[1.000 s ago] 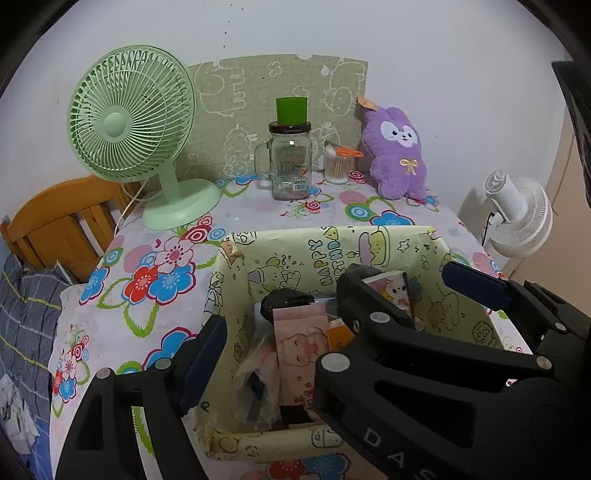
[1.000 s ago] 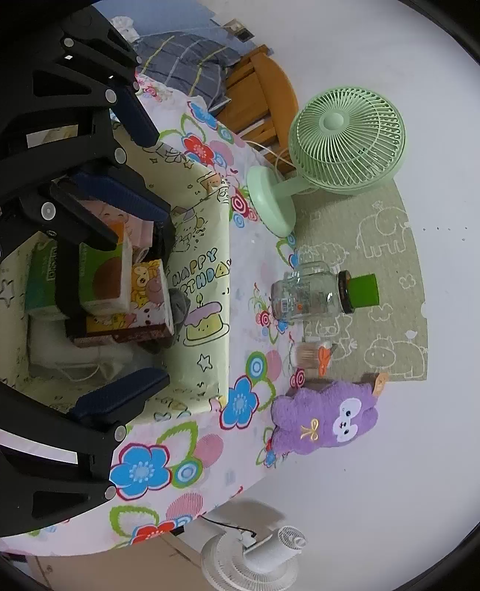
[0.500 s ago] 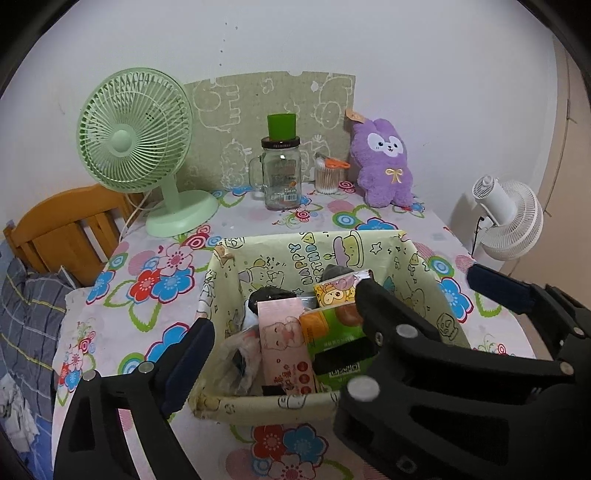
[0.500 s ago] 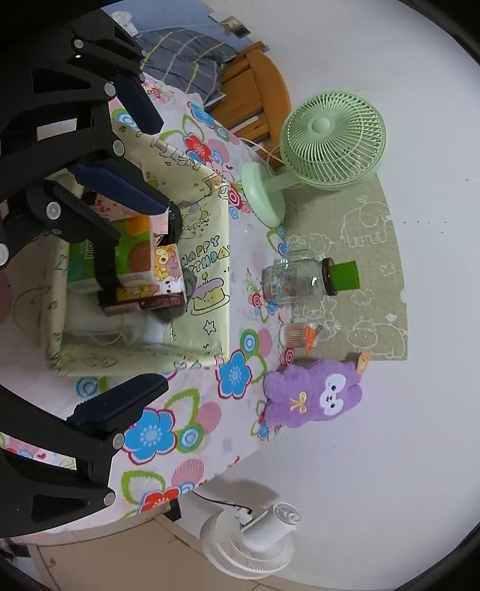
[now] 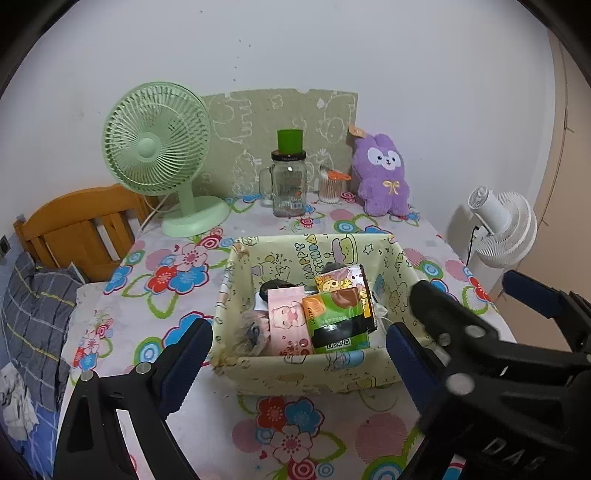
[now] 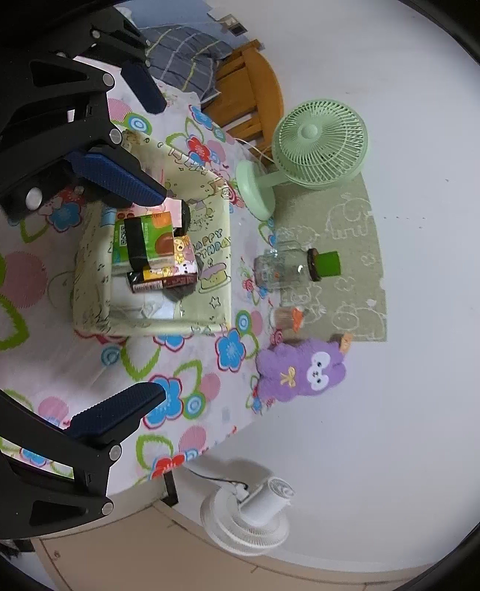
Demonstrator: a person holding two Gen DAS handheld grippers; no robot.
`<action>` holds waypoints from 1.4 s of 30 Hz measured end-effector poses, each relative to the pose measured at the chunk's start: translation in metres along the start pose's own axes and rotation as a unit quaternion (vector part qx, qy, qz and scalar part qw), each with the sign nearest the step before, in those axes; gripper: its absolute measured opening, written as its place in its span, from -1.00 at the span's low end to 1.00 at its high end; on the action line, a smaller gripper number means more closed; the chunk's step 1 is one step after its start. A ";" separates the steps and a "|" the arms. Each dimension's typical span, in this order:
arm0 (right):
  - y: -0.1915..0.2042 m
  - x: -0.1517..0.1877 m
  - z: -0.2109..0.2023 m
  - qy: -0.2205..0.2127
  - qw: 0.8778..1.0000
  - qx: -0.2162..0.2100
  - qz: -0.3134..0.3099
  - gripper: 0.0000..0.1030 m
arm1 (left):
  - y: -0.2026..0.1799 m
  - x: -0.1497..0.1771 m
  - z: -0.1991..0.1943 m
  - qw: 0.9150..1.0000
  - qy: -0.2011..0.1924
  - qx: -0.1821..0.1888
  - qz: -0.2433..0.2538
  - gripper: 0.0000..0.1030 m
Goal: Organize soft objects
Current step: 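Withdraw both grippers up and away from the fabric box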
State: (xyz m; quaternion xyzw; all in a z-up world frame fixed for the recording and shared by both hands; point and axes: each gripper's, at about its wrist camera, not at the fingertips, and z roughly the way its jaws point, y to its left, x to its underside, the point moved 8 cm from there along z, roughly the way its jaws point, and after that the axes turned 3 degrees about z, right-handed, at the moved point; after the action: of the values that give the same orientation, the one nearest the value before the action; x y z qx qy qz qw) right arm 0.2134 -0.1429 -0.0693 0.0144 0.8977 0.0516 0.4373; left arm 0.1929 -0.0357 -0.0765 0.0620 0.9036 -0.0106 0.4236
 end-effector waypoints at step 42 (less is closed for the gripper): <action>-0.026 0.030 -0.181 -0.121 0.992 0.005 0.019 0.99 | -0.001 0.029 -0.173 0.990 -0.131 -0.058 0.017 0.99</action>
State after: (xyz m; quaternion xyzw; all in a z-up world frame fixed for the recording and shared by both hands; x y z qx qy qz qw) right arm 0.0531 -0.1807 0.0150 0.0397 0.8380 0.0532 0.5416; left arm 0.0425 -0.0216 0.0124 0.0507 0.8385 0.0407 0.5410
